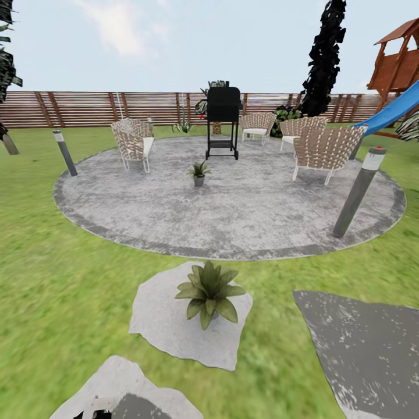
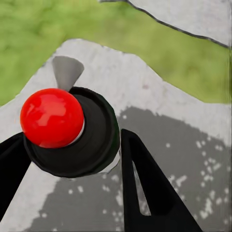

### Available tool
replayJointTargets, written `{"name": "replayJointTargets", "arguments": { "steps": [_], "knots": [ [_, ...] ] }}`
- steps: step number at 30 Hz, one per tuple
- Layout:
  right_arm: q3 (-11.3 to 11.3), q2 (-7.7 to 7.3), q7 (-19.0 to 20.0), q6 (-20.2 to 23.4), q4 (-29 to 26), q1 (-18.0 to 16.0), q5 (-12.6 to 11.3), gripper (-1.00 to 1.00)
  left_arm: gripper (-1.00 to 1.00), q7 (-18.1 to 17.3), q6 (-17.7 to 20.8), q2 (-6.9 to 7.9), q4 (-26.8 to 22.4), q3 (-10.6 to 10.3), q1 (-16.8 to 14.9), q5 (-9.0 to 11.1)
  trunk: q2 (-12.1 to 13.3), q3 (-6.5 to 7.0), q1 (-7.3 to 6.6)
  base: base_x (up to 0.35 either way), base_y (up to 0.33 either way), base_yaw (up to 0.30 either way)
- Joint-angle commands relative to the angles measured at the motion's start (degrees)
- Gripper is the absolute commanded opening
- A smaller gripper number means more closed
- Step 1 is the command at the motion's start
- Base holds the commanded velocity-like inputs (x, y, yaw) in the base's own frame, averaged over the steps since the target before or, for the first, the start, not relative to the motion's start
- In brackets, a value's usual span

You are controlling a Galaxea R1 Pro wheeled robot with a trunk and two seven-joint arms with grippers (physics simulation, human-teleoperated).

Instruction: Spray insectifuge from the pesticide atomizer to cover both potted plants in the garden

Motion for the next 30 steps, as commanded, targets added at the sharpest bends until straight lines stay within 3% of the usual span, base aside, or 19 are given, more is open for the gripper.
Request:
{"name": "replayJointTargets", "arguments": {
  "steps": [1,6,9,11,13,14,15,17,18,19,20,23,27,28,29,30],
  "knots": [
    [0.00,0.01,0.08,-0.17,0.28,-0.03,0.10,1.00,-1.00,-0.10,-0.20,0.02,0.01,-0.07,-0.02,0.49,-0.02,-0.05,0.01,0.188,-0.159,0.000],
    [0.15,-0.16,0.19,-0.21,0.94,-0.03,1.07,1.00,-1.00,-0.25,-0.31,0.35,-0.63,-0.47,-0.02,0.44,-0.02,-0.05,0.01,0.153,-0.122,0.000],
    [0.16,-0.83,0.26,-0.24,0.68,-0.09,3.70,1.00,-1.00,-2.59,-0.33,0.76,-0.91,-0.88,-0.16,-0.70,-0.02,-0.05,0.01,0.037,-0.021,0.000],
    [0.16,-1.32,0.32,-0.25,0.43,-0.14,6.88,1.00,-1.00,-6.57,-0.30,1.03,-0.96,-1.68,-0.40,-2.99,-0.02,-0.05,0.01,0.011,-0.006,0.000],
    [0.16,-1.84,0.34,-0.19,-0.72,-0.28,12.31,1.00,-1.00,-11.31,-0.27,1.60,-1.07,-2.07,-0.51,-5.75,-0.02,-0.05,0.01,0.005,-0.003,0.000],
    [0.16,-2.08,0.37,-0.11,-2.23,-0.37,17.51,1.00,-1.00,-14.62,-0.26,2.35,-1.43,-2.23,-0.44,-7.53,-0.02,-0.05,0.01,0.002,-0.001,0.000],
    [0.16,-2.14,0.40,-0.08,-2.74,-0.39,19.26,1.00,-1.00,-15.66,-0.26,2.64,-1.63,-2.27,-0.41,-8.02,-0.02,-0.05,0.01,0.002,-0.001,0.000],
    [0.11,-2.27,1.43,-0.03,-4.40,-0.49,25.59,1.00,-1.00,-20.14,-0.26,4.00,-2.44,-2.36,-0.31,-9.65,-0.02,-0.05,0.01,0.001,0.000,0.000],
    [0.06,-2.31,3.81,-0.01,-5.11,-0.55,29.18,1.00,-1.00,-24.10,-0.27,5.09,-3.11,-2.40,-0.25,-10.70,-0.02,-0.05,0.01,0.000,0.000,0.000],
    [0.03,-2.33,6.18,0.05,-5.56,-0.72,30.84,1.00,-1.00,-27.00,-0.26,5.85,-3.64,-2.41,-0.24,-11.34,-0.02,-0.05,0.01,0.000,0.000,0.000],
    [0.02,-2.34,7.56,0.11,-5.83,-0.88,31.44,1.00,-1.00,-28.48,-0.26,6.24,-3.93,-2.41,-0.25,-11.67,-0.02,-0.05,0.01,0.000,0.000,0.000],
    [-0.01,-2.34,16.48,1.76,-7.76,-2.81,33.27,1.00,-1.00,-36.65,-0.10,8.19,-5.59,-2.41,-0.69,-13.51,-0.02,-0.05,0.01,0.000,0.000,0.000],
    [-0.02,-2.28,28.25,8.74,-10.53,-6.94,33.71,1.00,-1.00,-43.13,0.30,9.38,-8.22,-2.38,-1.50,-16.71,-0.02,-0.05,0.01,0.000,0.000,0.000],
    [-0.02,-2.26,31.14,10.35,-11.14,-7.79,33.72,1.00,-1.00,-43.91,0.40,9.49,-8.99,-2.40,-1.87,-18.12,-0.02,-0.05,0.01,0.000,0.000,0.000],
    [0.03,-2.17,36.12,12.18,-12.06,-9.14,33.68,1.00,-1.00,-44.95,0.60,9.48,-10.00,-2.37,-2.80,-21.84,-0.02,-0.05,0.01,0.000,0.000,0.000],
    [0.05,-2.08,38.05,12.64,-12.35,-9.66,33.67,1.00,-1.00,-45.43,0.92,9.33,-10.27,-2.36,-3.42,-23.97,-0.02,-0.05,0.01,0.000,0.000,0.000]
  ]
}}
